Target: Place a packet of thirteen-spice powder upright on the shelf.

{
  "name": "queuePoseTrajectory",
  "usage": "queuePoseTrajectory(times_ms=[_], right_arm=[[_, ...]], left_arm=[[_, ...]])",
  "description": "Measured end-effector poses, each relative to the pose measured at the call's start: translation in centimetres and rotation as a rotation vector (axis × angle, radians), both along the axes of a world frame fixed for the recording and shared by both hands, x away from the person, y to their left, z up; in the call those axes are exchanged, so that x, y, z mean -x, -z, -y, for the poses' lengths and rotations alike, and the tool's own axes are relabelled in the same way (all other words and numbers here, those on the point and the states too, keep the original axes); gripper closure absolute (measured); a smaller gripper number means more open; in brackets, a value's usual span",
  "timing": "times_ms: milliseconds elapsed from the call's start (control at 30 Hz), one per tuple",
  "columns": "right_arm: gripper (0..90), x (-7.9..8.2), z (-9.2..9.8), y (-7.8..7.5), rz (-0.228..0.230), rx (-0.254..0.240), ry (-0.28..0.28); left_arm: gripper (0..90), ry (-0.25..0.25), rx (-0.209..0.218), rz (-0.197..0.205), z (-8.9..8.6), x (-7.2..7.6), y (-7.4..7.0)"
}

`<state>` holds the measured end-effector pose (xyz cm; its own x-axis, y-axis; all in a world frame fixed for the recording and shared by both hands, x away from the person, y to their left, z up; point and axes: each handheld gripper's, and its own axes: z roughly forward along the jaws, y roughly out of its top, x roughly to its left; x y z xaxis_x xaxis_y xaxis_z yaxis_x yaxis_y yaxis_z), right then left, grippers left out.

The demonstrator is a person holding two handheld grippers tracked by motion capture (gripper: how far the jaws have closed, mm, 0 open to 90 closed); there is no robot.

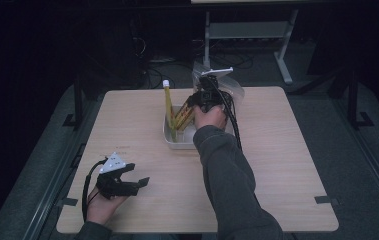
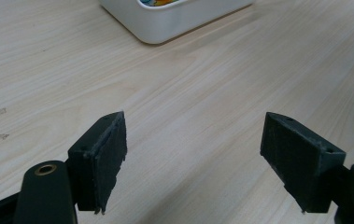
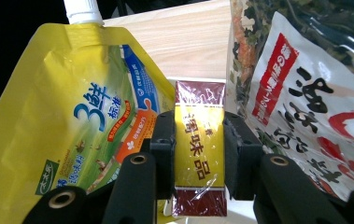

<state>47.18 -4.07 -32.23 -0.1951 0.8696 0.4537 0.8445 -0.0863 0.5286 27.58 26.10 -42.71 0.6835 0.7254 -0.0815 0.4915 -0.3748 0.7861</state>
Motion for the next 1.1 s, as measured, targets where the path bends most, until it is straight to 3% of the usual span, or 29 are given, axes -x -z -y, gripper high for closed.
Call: queuePoseTrajectory(times_ms=[300, 700, 1100], right_arm=[[67.2, 0.8, 0.1, 0.5, 0.012, -0.004, 0.033], [63.7, 1.2, 0.5, 0.4, 0.004, -0.05, -0.003], [60.1, 1.3, -0.4, 0.6, -0.01, -0.079, -0.05]], left_arm=[[22.5, 0.002, 0.002, -0.001, 0.0, 0.1, 0.0], [23.0, 0.003, -0.003, -0.002, 0.1, 0.2, 0.1], [23.6, 0.004, 0.0, -0.001, 0.1, 0.2, 0.0]])
